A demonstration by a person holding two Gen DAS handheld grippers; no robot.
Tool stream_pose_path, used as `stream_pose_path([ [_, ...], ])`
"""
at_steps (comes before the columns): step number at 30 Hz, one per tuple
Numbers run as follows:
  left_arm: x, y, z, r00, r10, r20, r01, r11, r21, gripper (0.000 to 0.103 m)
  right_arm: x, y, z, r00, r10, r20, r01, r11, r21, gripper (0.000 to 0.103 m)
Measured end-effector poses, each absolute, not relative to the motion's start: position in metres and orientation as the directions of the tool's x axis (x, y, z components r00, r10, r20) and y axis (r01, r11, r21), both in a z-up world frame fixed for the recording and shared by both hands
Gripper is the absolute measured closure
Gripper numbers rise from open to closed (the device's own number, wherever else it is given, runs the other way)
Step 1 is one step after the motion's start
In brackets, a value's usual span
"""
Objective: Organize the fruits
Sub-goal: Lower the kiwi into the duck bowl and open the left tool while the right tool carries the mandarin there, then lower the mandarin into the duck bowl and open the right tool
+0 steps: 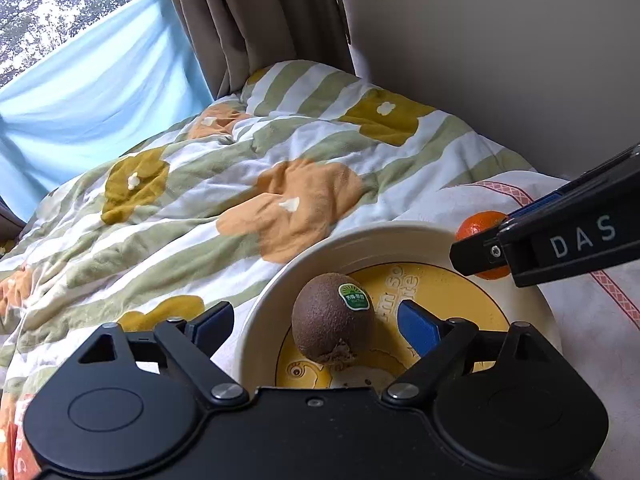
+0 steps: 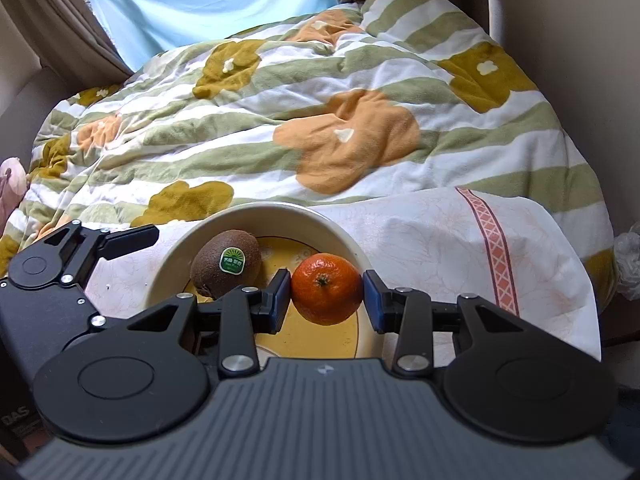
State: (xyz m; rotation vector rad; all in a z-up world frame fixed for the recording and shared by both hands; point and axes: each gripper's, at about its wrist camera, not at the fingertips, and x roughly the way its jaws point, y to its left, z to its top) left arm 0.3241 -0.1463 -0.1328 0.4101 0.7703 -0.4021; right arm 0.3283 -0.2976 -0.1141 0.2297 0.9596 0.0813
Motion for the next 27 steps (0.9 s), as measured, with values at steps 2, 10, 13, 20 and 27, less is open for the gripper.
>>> stream_pose_path([
  [2,0.319,-0.140,-0.126,0.648,-0.199,-0.736,0.481,0.855,0.193,0.011,0.328,-0.295,-0.112,0.576,0.181,-0.797,0.011,0.973,0.229,0.049],
  [10,0.300,-0.112,-0.113,0.636,-0.186,-0.749,0.429,0.892,0.142,0.011,0.339,-0.272,-0.115,0.595,0.213,-0.775,-0.159,0.976,0.146,0.048],
  [13,0.293,-0.104,-0.113,0.636,-0.170,-0.753,0.405,0.904,0.138,0.011,0.344,-0.266,-0.123,0.589,0.217,-0.779,-0.200,0.972,0.120,0.048],
  [20,0.286,-0.096,-0.114,0.629,-0.167,-0.760,0.379,0.919,0.111,0.011,0.349,-0.258,-0.143,0.583,0.231,-0.779,-0.271,0.959,0.081,0.048],
  [27,0.286,-0.094,-0.114,0.632,-0.161,-0.758,0.368,0.923,0.111,0.011,0.353,-0.259,-0.153,0.591,0.229,-0.773,-0.258,0.962,0.088,0.047],
])
